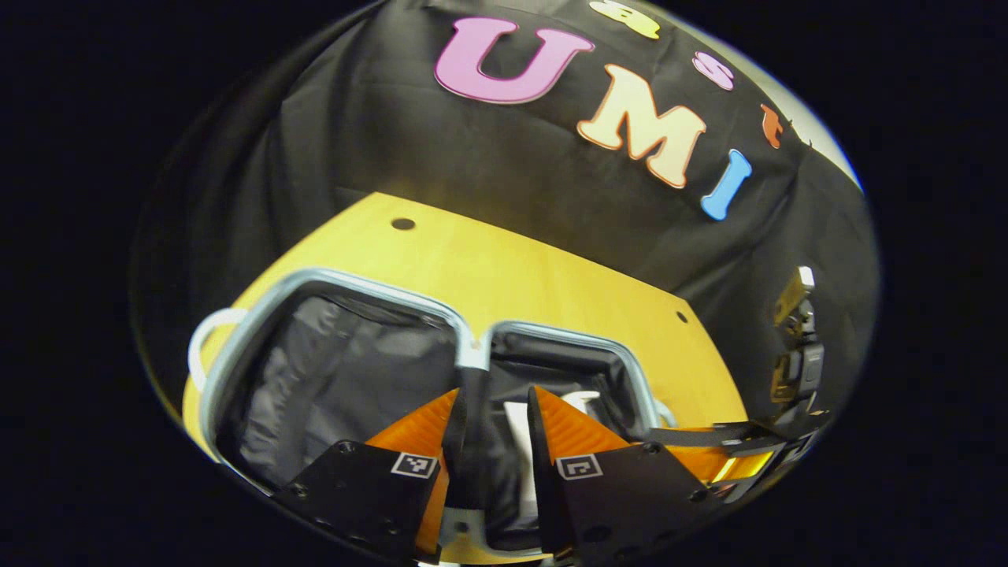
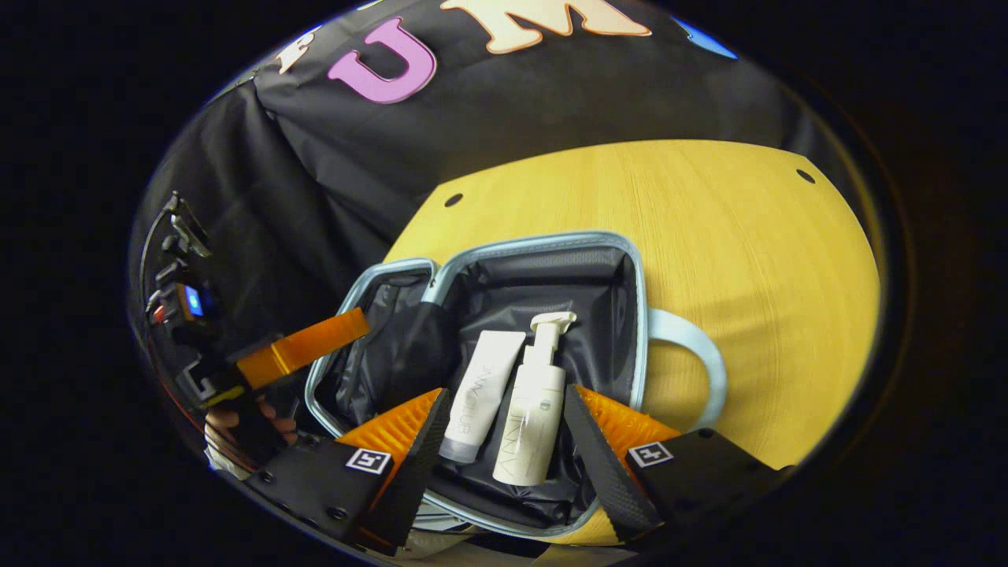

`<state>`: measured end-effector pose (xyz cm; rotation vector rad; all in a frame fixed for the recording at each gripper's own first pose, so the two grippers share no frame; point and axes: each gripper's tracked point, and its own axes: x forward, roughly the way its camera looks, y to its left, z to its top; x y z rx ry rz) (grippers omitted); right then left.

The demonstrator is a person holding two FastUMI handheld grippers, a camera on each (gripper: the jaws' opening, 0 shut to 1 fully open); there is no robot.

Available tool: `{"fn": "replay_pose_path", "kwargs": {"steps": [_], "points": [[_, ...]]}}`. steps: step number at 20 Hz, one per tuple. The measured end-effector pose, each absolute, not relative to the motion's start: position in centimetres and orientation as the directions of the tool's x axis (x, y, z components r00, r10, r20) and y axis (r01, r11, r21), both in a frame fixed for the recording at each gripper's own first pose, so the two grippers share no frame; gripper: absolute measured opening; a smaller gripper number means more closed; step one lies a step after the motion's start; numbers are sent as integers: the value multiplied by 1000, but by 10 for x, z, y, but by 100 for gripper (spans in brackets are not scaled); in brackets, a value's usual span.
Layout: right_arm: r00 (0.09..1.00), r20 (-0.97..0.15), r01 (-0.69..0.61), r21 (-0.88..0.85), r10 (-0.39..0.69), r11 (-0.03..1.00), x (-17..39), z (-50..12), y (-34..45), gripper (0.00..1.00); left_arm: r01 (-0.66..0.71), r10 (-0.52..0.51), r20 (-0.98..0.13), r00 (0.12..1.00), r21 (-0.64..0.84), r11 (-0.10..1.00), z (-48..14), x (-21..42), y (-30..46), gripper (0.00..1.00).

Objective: First open the suitcase, pack the skin care products into it, and then close the suitcase.

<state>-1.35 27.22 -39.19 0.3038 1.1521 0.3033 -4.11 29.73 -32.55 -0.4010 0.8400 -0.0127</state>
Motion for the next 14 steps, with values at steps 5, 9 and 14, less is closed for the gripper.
{"fn": "replay_pose_path", "kwargs": {"steps": [5, 9, 14], "points": [[454, -818, -83, 355, 353, 931, -4, -371, 241, 94, -260, 17, -762, 647, -200, 945, -332, -57, 418, 40], [468, -833, -49, 308, 294, 950, -5, -369, 214, 94, -340, 165, -776, 609, -67, 938, -342, -69, 497, 40], [475, -847, -26, 256, 237, 966, -12, -365, 194, 95, -458, 201, -816, 542, -86, 885, -380, -80, 548, 40]]}}
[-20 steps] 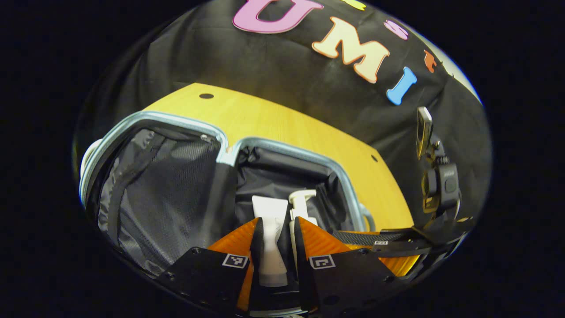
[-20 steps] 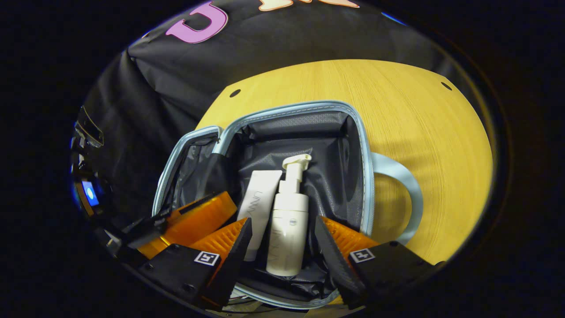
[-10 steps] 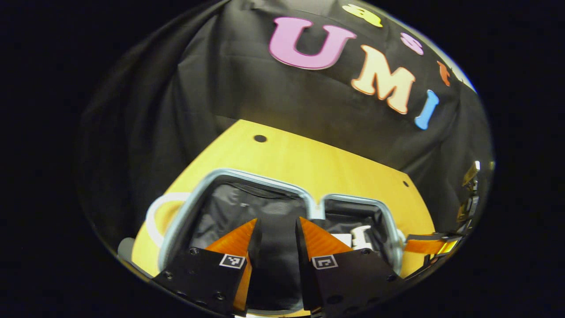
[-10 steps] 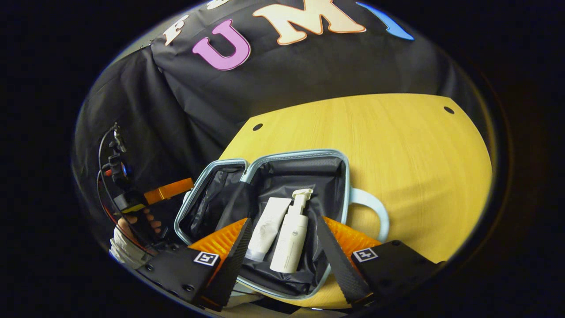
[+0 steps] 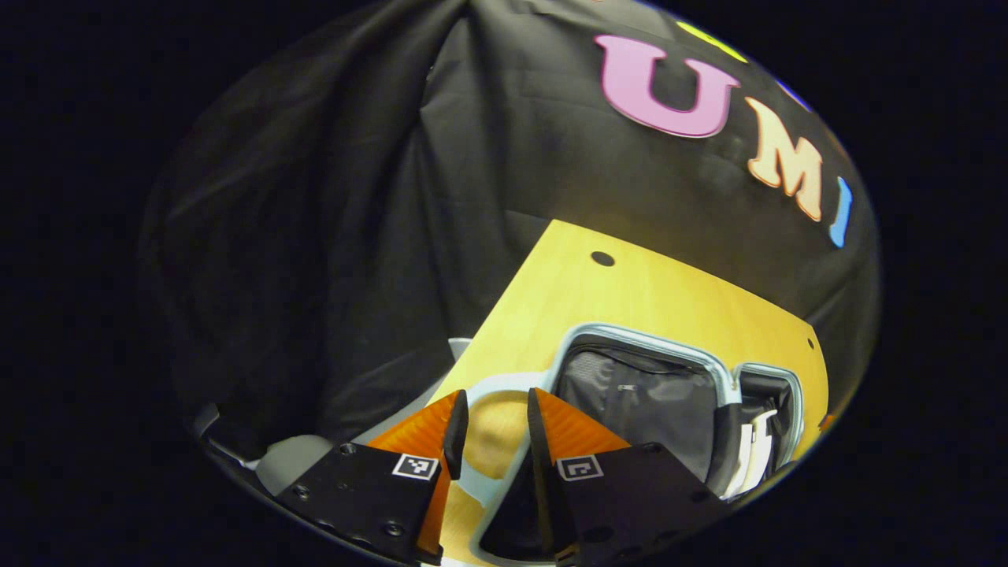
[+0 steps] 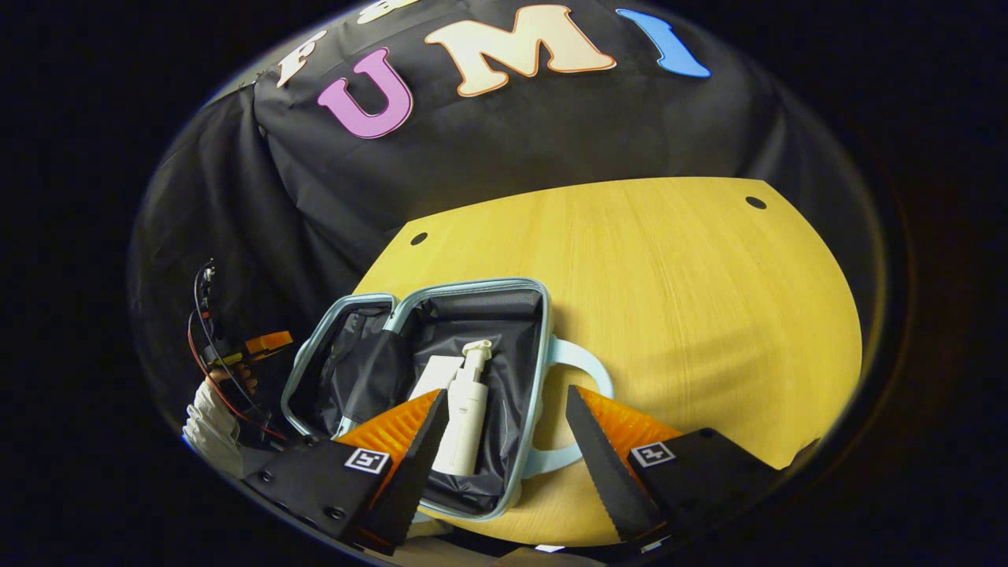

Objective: First open the suitcase, pack the skin care products into it, and then close the suitcase.

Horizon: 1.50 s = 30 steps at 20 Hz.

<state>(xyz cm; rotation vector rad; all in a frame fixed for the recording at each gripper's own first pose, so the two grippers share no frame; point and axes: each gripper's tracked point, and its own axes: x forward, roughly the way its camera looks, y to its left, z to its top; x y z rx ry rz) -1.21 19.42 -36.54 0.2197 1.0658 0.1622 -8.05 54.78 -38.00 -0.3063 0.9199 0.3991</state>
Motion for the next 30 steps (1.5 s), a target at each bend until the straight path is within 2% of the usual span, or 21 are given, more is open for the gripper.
{"fn": "replay_pose_path", "kwargs": {"steps": [6, 7, 10, 13, 14, 15, 16, 20, 21, 22, 26, 30], "points": [[475, -861, 23, 216, 180, 976, -15, -364, 174, 95, -501, 108, -910, 400, -119, 857, -437, -108, 555, 39], [476, -862, 24, 214, 177, 977, -15, -363, 174, 95, -500, 76, -918, 389, -141, 854, -441, -113, 547, 36], [474, -865, 27, 202, 166, 979, -15, -365, 171, 95, -532, 74, -924, 376, -150, 834, -449, -115, 553, 17], [470, -865, 20, 210, 176, 978, -14, -366, 173, 95, -554, 65, -896, 440, -213, 805, -428, -103, 550, 2], [469, -865, 14, 212, 181, 977, -14, -368, 172, 90, -532, 80, -889, 451, -196, 824, -416, -103, 549, 1], [465, -865, 6, 216, 188, 976, -15, -370, 172, 90, -508, 97, -880, 466, -176, 843, -403, -100, 552, 0], [461, -865, -6, 220, 197, 976, -15, -369, 173, 95, -485, 112, -864, 490, -164, 859, -385, -95, 552, 0], [486, -837, -87, 241, 252, 967, -17, -359, 167, 95, -423, 150, -760, 632, -177, 888, -291, -65, 528, 0], [498, -824, -103, 254, 271, 962, -17, -355, 165, 91, -416, 151, -746, 648, -182, 891, -272, -60, 514, 0], [511, -811, -118, 262, 285, 958, -16, -350, 160, 95, -402, 152, -730, 667, -181, 897, -258, -55, 498, 0], [567, -765, -130, 282, 304, 951, -18, -328, 125, 95, -354, 169, -670, 723, -149, 923, -207, -43, 445, 1], [603, -740, -102, 298, 298, 949, -21, -317, 79, 95, -295, 143, -630, 763, -144, 944, -172, -31, 380, 0]]}}
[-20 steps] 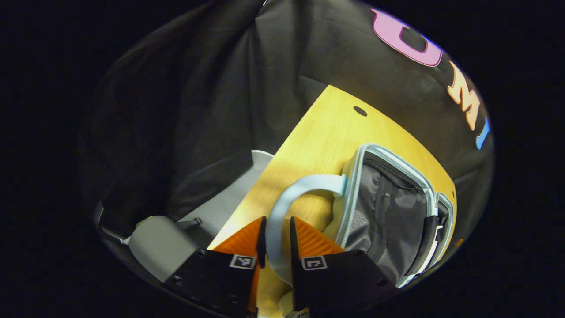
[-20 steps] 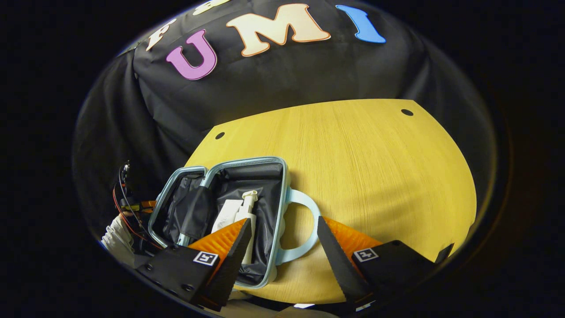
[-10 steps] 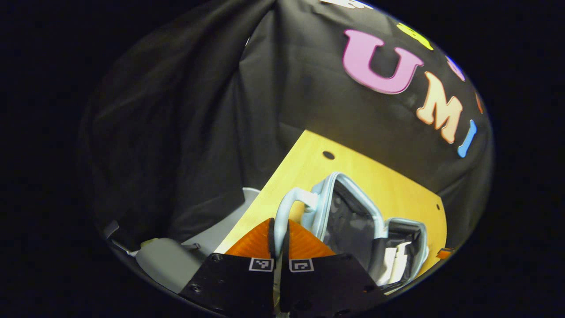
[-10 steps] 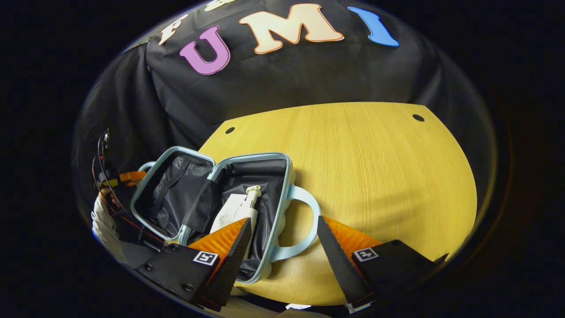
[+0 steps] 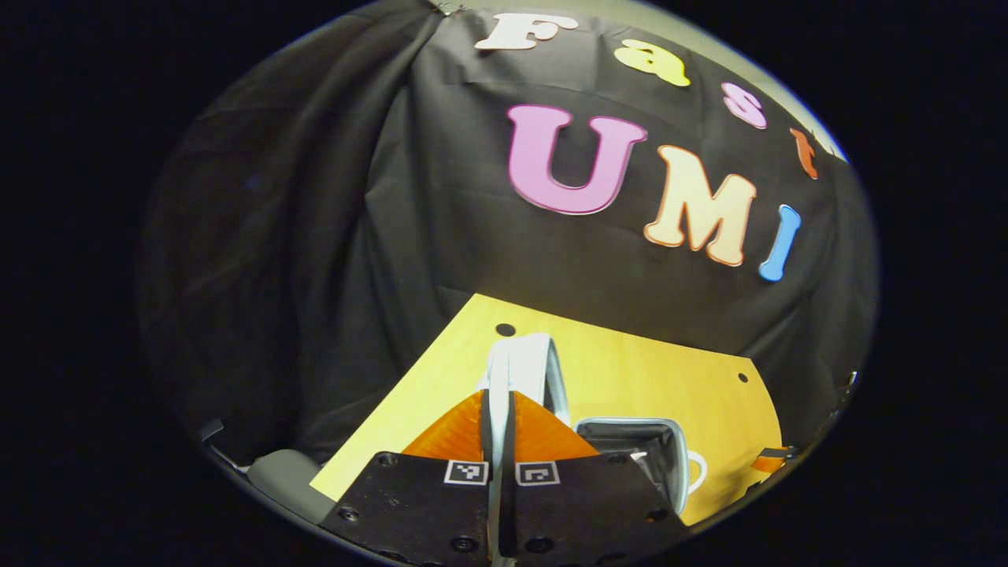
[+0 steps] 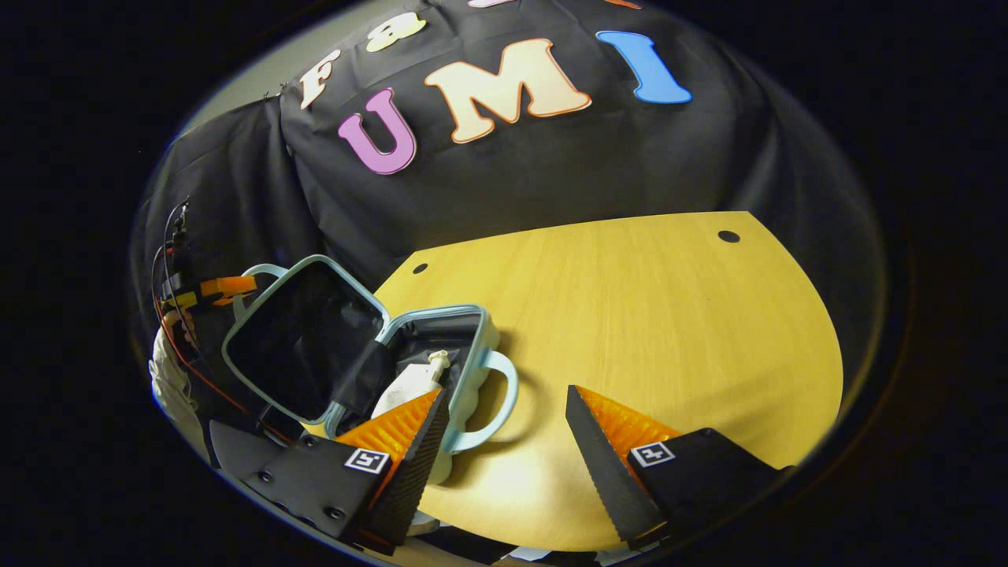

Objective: First open the suitcase, pack the skin care products into it, and then close the suitcase.

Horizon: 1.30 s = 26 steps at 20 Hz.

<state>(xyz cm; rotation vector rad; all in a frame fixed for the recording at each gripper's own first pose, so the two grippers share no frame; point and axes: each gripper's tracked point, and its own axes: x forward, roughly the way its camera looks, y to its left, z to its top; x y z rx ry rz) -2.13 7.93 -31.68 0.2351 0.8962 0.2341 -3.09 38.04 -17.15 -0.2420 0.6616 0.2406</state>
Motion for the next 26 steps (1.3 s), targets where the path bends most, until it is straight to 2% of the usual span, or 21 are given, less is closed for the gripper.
{"fn": "replay_pose_path", "kwargs": {"steps": [6, 12, 17, 23, 24, 25, 26], "points": [[658, -705, -34, 323, 265, 946, -22, -299, 15, 95, -155, 31, -584, 811, -163, 974, -149, -2, 267, 0], [686, -701, 45, 311, 197, 949, -28, -290, -39, 95, -44, -113, -594, 796, -244, 969, -164, 12, 175, 0], [699, -702, 104, 284, 134, 953, -34, -282, -69, 95, -18, -212, -589, 780, -360, 933, -188, 18, 115, 0], [696, -713, 154, 260, 82, 953, -45, -279, -83, 95, 56, -343, -655, 673, -417, 907, -245, 7, 30, 0], [696, -714, 160, 257, 76, 953, -47, -278, -84, 89, 65, -362, -672, 646, -425, 903, -249, -1, 21, 0], [696, -715, 166, 252, 68, 953, -48, -277, -84, 95, 73, -375, -685, 624, -427, 901, -262, -6, 12, 0], [694, -717, 172, 248, 61, 953, -50, -277, -86, 95, 79, -384, -701, 601, -426, 901, -276, -10, 2, 0]]}}
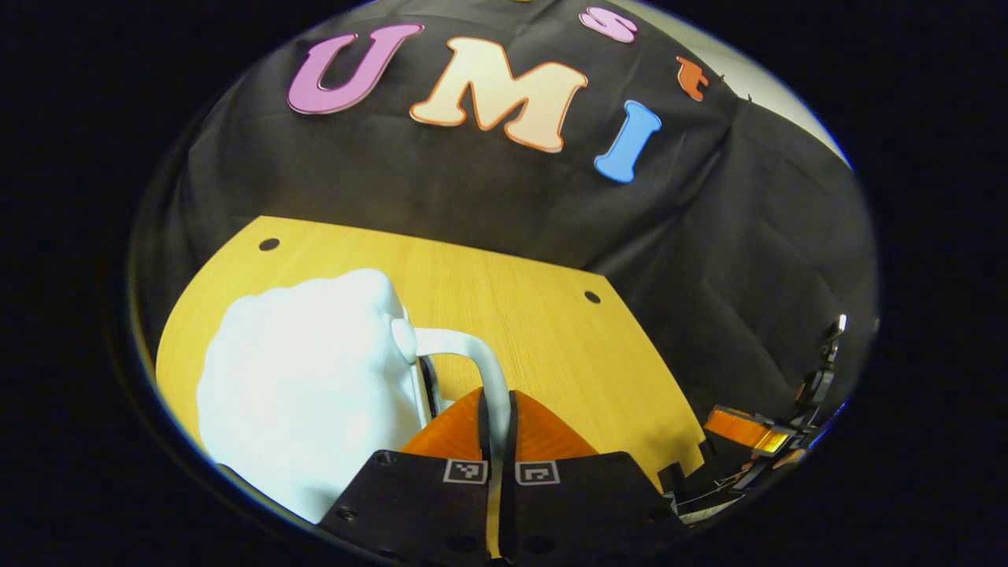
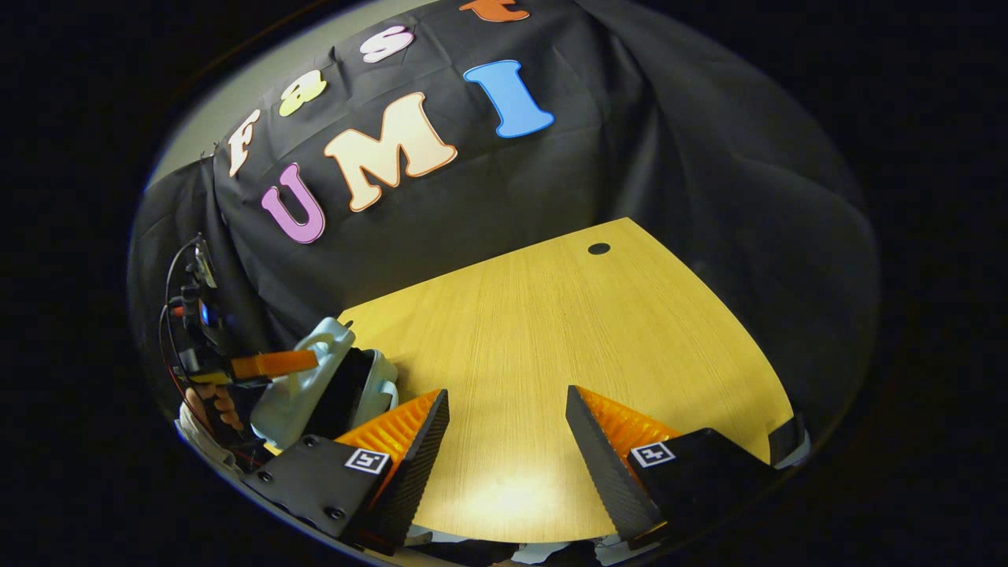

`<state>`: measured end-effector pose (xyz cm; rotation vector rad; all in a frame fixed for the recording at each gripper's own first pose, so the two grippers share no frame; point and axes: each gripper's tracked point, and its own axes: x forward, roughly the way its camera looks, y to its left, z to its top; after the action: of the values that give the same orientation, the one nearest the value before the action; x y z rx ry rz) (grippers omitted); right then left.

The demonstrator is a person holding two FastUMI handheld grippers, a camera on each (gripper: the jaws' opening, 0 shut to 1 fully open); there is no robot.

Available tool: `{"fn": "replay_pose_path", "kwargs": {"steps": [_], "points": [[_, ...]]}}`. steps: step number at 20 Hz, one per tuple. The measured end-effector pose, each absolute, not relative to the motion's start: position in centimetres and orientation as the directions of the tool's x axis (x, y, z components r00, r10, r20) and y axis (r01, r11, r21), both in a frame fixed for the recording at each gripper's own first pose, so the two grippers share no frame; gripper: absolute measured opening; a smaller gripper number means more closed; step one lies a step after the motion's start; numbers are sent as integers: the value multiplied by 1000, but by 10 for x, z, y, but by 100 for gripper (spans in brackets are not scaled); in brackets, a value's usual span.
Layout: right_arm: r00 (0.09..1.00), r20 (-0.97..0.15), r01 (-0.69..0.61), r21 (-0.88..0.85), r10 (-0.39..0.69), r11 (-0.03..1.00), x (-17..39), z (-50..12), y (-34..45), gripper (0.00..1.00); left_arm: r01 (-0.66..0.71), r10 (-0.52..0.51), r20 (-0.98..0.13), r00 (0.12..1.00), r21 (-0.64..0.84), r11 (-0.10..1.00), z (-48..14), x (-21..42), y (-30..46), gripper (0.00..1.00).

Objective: First open the suitcase, pack the skin care products into it, and then close the suitcase.

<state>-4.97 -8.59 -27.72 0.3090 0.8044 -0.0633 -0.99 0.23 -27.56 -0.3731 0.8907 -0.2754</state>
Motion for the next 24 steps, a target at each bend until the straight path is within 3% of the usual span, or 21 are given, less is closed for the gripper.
{"fn": "replay_pose_path", "kwargs": {"steps": [2, 3, 5, 9, 11, 13, 16, 17, 18, 19, 21, 24], "points": [[691, -721, 190, 238, 43, 953, -56, -276, -90, 95, 89, -393, -737, 550, -416, 905, -302, -17, -9, 0], [690, -723, 200, 233, 32, 952, -59, -275, -93, 89, 104, -389, -752, 532, -398, 911, -313, -22, -13, 0], [685, -728, 218, 224, 14, 950, -63, -274, -99, 95, 132, -378, -779, 501, -362, 923, -329, -28, -21, 0], [688, -725, 229, 217, 0, 949, -69, -265, -105, 95, 174, -309, -806, 505, -256, 951, -349, -33, -26, 0], [696, -718, 218, 220, 7, 951, -70, -260, -109, 95, 167, -264, -801, 537, -206, 964, -349, -29, -28, 5], [718, -696, 193, 229, 22, 954, -67, -250, -110, 95, 119, -229, -784, 577, -197, 973, -342, -26, -37, 20], [773, -632, 103, 210, 55, 972, -60, -222, -108, 95, 76, -147, -679, 719, -134, 988, -292, -14, -38, 89], [795, -603, 66, 189, 63, 980, -56, -209, -106, 95, 65, -120, -633, 765, -108, 992, -274, -10, -35, 100], [818, -572, 34, 162, 66, 986, -54, -197, -109, 89, 50, -87, -593, 800, -79, 996, -255, -8, -33, 94], [842, -535, 2, 137, 72, 991, -50, -182, -108, 95, 26, -51, -549, 834, -53, 998, -234, -8, -32, 95], [891, -447, -37, 92, 75, 995, -38, -146, -104, 89, -33, 18, -449, 893, -25, 999, -184, -13, -30, 95], [956, -283, -63, 66, 80, 996, -26, -79, -84, 100, -64, 58, -234, 970, -16, 998, -99, -18, -33, 94]]}}
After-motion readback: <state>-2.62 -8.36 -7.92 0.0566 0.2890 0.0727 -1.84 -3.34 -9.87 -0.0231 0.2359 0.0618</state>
